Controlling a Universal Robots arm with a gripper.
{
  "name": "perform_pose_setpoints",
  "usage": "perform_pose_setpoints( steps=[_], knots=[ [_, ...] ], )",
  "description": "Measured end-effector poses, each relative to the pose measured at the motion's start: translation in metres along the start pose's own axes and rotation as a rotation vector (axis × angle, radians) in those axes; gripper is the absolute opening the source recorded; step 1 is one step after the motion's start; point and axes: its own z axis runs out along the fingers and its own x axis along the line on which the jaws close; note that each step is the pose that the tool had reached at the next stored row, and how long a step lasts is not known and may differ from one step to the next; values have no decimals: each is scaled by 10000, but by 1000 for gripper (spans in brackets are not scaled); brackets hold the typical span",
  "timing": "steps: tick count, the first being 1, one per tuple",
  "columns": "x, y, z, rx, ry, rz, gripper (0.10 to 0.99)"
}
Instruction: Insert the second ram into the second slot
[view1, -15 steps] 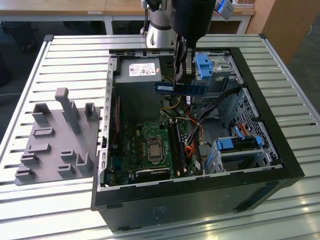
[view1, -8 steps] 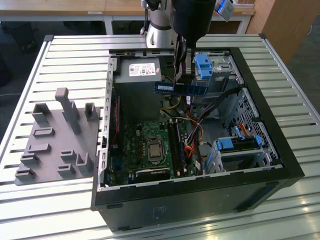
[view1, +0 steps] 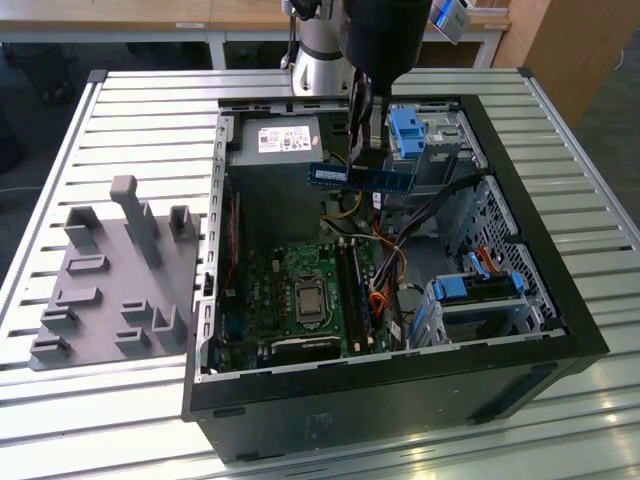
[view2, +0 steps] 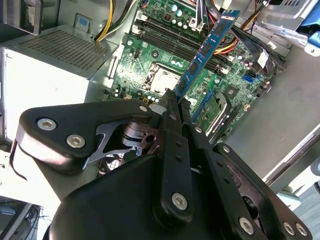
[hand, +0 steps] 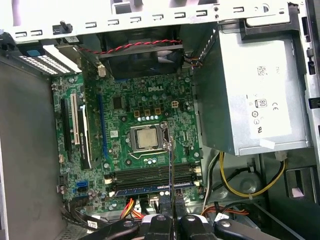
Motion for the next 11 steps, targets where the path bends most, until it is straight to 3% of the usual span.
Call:
perform_pose_setpoints(
  steps=[11],
  knots=[
    [0,0,0,5,-10,275,137]
  ],
)
